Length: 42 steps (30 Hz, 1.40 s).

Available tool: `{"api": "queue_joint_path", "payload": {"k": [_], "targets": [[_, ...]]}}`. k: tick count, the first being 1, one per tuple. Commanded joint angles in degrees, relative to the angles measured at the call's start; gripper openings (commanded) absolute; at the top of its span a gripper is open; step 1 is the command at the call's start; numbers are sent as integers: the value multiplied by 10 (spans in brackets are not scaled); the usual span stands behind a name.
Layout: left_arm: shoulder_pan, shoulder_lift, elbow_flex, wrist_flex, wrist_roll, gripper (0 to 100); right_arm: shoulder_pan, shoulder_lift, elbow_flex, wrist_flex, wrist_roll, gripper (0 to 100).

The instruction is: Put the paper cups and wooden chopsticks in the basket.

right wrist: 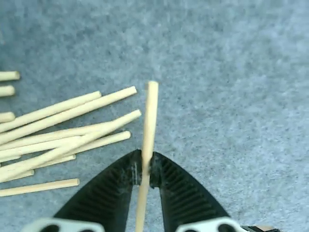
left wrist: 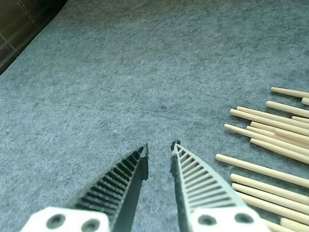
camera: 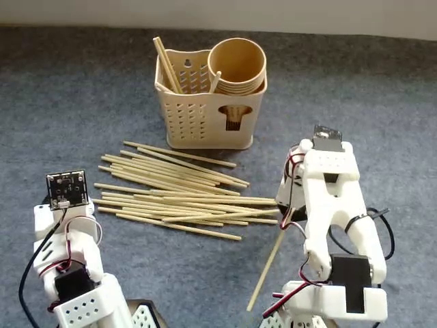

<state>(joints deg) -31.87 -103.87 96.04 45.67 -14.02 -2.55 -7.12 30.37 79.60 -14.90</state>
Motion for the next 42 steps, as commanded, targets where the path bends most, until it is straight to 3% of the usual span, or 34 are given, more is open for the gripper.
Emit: {"api": "queue_joint_path", "payload": {"k": [1,11,19,23,32,42], "targets": [[10,-1,10,-12,3,101,6,-4,-23,6,8,5],[10,-1,10,-12,3,101,-1,-96,-65,7,8,5],[10,-1,10,-12,3,101,-83,-255,-65,-12,9,5],[10,-1,10,-12,3,101,-118,-315,-65,-67,10,5],[10,-1,10,-12,3,101,-182,-390,-65,-238,115,5],[10,-1,10,-12,3,101,-210,-391,-65,-428,141,5]]}}
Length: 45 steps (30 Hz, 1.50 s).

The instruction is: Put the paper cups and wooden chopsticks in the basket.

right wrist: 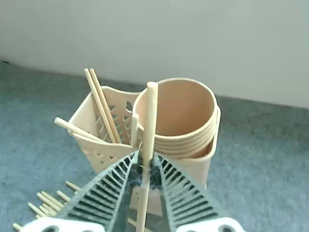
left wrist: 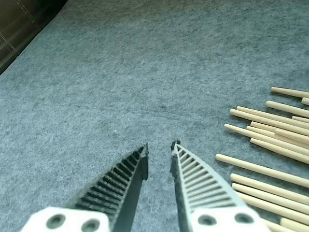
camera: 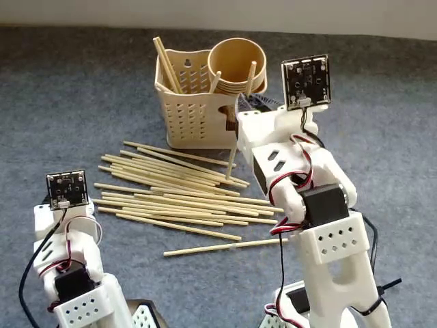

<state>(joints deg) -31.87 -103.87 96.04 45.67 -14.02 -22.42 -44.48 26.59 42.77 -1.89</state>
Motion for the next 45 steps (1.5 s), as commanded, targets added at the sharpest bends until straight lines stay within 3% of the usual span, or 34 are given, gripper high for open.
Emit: {"api": "queue_joint_path", "payload": {"k": [1,11,22,42,45], "targets": [[10,-1,10,-12,3,101,-15,-17,-27,-81,11,5],[10,-1,10,-12,3,101,-21,-15,-26,-280,11,5],[10,-1,10,-12,3,101,-51,-14,-23,-417,11,5],[10,-1,10,-12,3,101,-50,179,-38,-423,14,9],[10,-1,10,-12,3,101,-54,187,-36,-422,42,80]]}}
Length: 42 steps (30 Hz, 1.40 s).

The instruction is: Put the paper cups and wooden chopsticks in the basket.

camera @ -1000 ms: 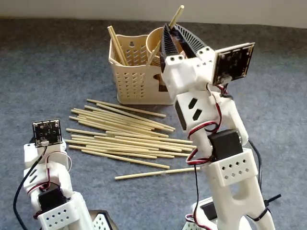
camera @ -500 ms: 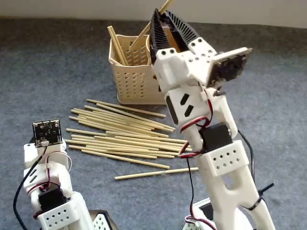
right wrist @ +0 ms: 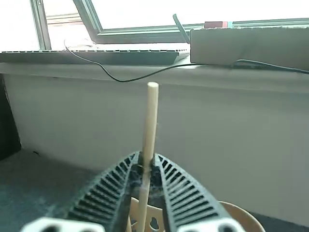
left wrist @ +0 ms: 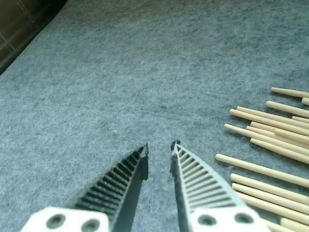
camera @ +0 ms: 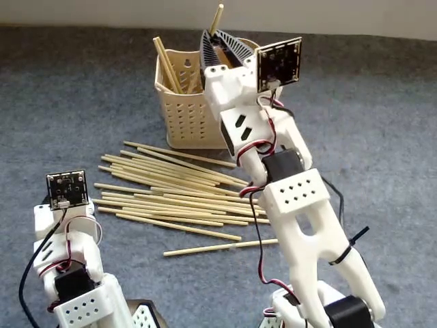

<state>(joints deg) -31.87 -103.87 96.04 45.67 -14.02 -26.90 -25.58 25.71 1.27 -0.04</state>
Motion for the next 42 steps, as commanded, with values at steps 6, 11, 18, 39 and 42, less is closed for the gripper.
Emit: {"api": "queue_joint_path", "payload": {"k": [6,11,18,39,42], "targets": [[10,-1,10,-12,3,101,-23,-10,-32,81,25,123],[10,-1,10,-12,3,101,-42,-65,-29,149,25,105],[10,-1,10,-12,3,101,-44,-181,-5,269,25,5],[44,-2,4,-12,3,102,99,-592,373,381,25,5],[71,-2,2,-14,2,102,132,-647,408,381,25,5]]}}
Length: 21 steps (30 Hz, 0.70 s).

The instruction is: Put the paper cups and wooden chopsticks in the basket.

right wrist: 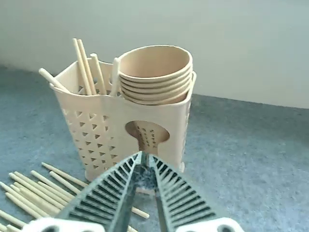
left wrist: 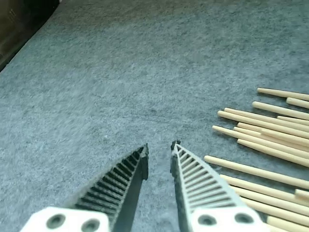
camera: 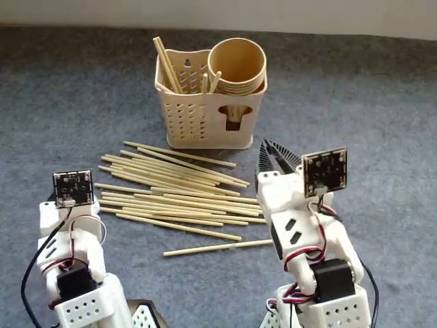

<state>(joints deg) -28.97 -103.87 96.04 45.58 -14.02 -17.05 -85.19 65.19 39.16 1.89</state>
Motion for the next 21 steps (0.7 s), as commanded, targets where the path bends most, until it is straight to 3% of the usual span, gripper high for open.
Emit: {"api": "queue_joint_path", "payload": {"k": [1,4,11,15,21], "targets": [[49,-2,2,-14,2,102,44,-68,23,2,5,5],[76,-2,-2,-14,1,102,76,-118,53,3,5,5],[136,-1,-54,-11,-75,102,141,-202,125,2,-1,5],[182,2,-87,-8,-75,102,173,-200,138,0,-84,9],[296,2,-155,91,-75,102,239,-200,139,0,-183,9]]}}
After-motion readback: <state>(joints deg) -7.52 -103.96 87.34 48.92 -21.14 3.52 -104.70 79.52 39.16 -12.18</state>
